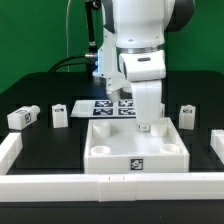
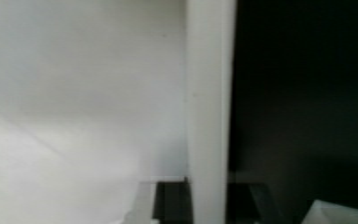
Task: Assemble one leg
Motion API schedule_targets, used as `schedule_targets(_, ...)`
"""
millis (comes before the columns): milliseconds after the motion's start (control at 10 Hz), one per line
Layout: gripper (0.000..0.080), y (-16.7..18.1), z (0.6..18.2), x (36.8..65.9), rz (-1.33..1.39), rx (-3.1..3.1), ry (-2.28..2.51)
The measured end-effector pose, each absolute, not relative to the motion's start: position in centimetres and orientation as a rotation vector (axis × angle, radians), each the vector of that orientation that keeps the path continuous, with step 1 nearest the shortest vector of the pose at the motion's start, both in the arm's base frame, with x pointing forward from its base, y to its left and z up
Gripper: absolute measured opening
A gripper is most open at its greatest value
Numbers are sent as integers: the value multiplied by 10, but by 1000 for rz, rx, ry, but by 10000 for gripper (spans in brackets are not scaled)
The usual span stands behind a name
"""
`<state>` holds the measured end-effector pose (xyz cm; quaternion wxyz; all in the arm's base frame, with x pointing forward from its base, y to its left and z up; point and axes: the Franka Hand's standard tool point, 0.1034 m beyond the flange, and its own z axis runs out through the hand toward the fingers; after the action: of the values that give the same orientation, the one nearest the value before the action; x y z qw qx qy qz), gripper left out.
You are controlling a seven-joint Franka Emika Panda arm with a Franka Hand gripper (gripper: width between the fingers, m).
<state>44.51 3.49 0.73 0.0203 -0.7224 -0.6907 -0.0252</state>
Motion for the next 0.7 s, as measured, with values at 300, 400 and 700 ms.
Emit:
schedule_targets(300,61,46,7,471,-119,-2226,-2168)
schedule_targets(400,61,52,7,478,-129,-2215,-2182)
schedule_targets(700,61,89,8,493,-135,-2203,-2190)
